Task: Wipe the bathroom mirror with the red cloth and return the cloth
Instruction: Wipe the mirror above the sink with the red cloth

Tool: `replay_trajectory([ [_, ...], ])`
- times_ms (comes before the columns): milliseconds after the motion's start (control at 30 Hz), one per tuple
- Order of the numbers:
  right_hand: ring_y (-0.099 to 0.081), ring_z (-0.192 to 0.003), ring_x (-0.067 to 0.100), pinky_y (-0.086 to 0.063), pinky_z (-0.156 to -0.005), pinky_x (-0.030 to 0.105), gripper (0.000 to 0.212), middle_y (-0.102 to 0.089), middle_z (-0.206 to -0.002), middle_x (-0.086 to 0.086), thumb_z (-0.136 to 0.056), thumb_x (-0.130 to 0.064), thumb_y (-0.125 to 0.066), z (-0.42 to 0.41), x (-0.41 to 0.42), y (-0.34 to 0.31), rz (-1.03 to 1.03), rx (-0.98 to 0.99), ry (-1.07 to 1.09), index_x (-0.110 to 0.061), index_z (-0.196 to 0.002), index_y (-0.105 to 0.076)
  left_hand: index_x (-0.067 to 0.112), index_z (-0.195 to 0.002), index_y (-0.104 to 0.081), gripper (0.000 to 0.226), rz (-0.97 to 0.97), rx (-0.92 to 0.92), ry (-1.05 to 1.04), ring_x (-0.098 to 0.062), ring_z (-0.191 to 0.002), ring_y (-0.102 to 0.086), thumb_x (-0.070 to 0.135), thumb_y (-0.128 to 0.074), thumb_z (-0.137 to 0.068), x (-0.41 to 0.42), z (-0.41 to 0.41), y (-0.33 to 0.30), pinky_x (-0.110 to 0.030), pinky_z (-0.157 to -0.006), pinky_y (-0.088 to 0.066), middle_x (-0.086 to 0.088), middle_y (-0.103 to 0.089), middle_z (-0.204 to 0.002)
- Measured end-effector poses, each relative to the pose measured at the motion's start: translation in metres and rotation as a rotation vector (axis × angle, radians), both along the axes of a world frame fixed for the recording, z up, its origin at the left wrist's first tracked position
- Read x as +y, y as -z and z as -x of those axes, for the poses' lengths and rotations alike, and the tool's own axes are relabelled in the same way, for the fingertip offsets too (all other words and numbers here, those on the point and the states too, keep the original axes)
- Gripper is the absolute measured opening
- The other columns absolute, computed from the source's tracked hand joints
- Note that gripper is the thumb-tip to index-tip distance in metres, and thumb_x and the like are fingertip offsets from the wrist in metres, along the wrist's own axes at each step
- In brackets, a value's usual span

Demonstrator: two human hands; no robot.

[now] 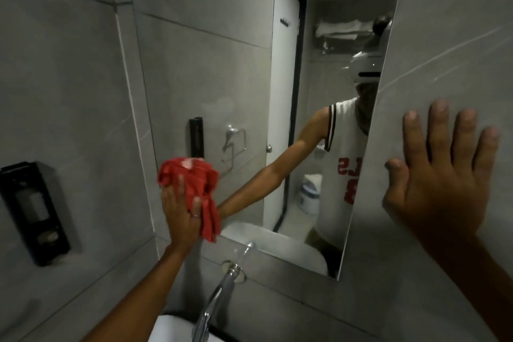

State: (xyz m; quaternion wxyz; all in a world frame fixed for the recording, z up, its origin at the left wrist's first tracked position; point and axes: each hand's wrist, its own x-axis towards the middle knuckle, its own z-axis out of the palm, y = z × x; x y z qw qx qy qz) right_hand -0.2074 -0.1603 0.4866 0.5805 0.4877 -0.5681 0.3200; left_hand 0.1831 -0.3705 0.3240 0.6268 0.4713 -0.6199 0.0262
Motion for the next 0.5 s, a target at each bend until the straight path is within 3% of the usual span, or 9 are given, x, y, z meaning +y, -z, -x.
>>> replay_trajectory([
  [67,-0.014,-0.162,0.042,0.001,-0.134,0.054,0.069,-0.007,-0.177,0.013,-0.109,-0.041,-0.033,-0.001,0.000,0.000,0.000,-0.001,0.016,-0.016,-0.170,-0.017,0.004,-0.161,-0.019,0.080,-0.127,0.346,-0.020,-0.032,-0.159,-0.009,0.059,-0.032,-0.104,-0.006,-0.005,0.000,-0.037,-0.127,-0.009,-0.020,-0.013,-0.170],
  [133,-0.013,-0.163,0.041,0.005,-0.134,0.052,0.069,-0.005,-0.177,0.011,-0.108,-0.042,-0.032,-0.001,-0.001,0.000,0.001,-0.007,0.026,-0.018,-0.171,-0.016,0.005,-0.162,-0.014,0.068,-0.250,0.588,-0.060,-0.030,-0.161,-0.007,0.039,-0.039,-0.109,-0.012,-0.003,-0.002,-0.029,-0.126,-0.008,-0.016,-0.009,-0.172],
  [233,0.005,-0.165,0.030,0.007,-0.135,0.051,0.070,-0.002,-0.177,0.008,-0.108,-0.044,-0.033,0.000,-0.003,0.001,0.006,-0.025,0.033,-0.020,-0.171,-0.014,0.010,-0.162,-0.020,0.064,-0.348,0.680,-0.115,-0.027,-0.161,-0.008,0.042,-0.036,-0.109,-0.010,0.011,-0.019,-0.042,-0.130,-0.011,-0.011,-0.010,-0.173],
  [367,0.010,-0.165,0.029,0.004,-0.135,0.053,0.071,0.002,-0.178,0.007,-0.108,-0.045,-0.034,0.004,-0.005,0.003,-0.003,-0.019,0.043,-0.019,-0.171,-0.013,0.018,-0.164,-0.008,0.092,-0.184,0.515,-0.083,-0.038,-0.158,-0.017,0.077,-0.022,-0.095,0.007,0.043,-0.076,-0.058,-0.127,-0.019,-0.018,-0.015,-0.171],
  [500,0.011,-0.165,0.028,0.005,-0.135,0.052,0.071,0.000,-0.178,0.008,-0.108,-0.046,-0.035,0.003,-0.004,0.003,0.003,-0.025,0.044,-0.019,-0.171,-0.014,0.033,-0.163,0.004,0.074,0.122,-0.090,-0.103,-0.038,-0.160,-0.003,0.066,-0.021,-0.101,0.035,0.087,-0.076,-0.051,-0.130,-0.001,-0.011,0.003,-0.173],
])
